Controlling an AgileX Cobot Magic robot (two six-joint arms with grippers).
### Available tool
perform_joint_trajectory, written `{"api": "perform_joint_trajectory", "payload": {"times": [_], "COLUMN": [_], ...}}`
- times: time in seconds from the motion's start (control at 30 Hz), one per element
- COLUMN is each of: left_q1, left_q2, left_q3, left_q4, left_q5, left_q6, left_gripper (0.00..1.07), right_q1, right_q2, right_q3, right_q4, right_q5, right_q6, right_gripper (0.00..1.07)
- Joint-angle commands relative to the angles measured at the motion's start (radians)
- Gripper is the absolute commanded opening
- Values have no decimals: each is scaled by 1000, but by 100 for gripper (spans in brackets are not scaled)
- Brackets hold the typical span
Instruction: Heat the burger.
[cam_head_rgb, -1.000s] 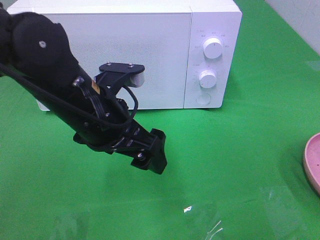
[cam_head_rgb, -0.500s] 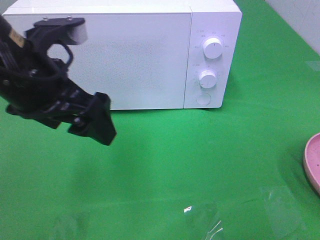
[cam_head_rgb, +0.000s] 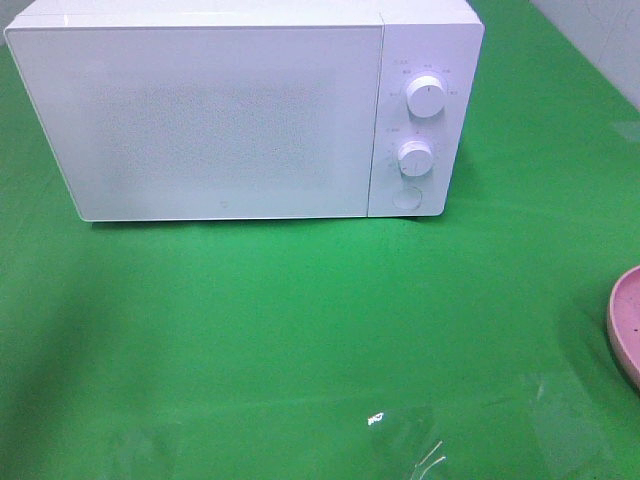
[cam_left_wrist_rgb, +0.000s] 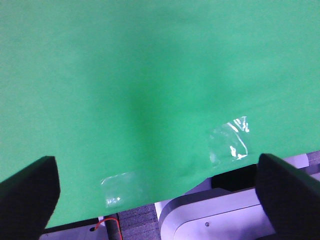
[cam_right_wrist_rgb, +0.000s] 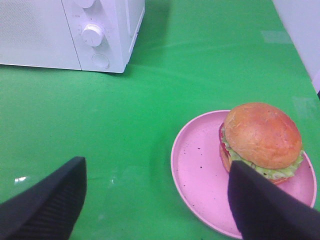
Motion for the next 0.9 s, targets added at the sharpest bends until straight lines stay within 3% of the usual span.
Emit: {"api": "perform_joint_trajectory", "payload": {"times": [0.03,0.13,0.27,0.37,0.57,0.67,0.8,0.9], "left_q1": [35,35,35,35,35,35,35,35], "left_q2": [-69,-85,-218,-243,-448,-472,-670,-707], "left_q3": [19,30,154,182,369,389,489,488], "left_q4": [8,10,23,26,30,32,50,50], "left_q5": [33,30,2,-6,-37,-37,-65,-85], "left_q6": [-5,-5,-5,-5,-4,-4,-5,-5], "left_gripper": [100,100,100,100,100,100,100,100], "right_q1": [-3,-3,-3,-3,-3,-3,-3,-3], "right_q2": [-25,-25,-25,-25,-25,-25,-25,-25], "right_q3": [4,4,4,4,4,4,4,4], "right_q4": [0,0,0,0,0,0,0,0], "right_q5": [-14,-14,-14,-14,-14,-14,-14,-14], "right_q6": [-9,-9,-9,-9,-9,-9,-9,-9], "right_gripper": [74,74,74,74,74,74,74,74]}}
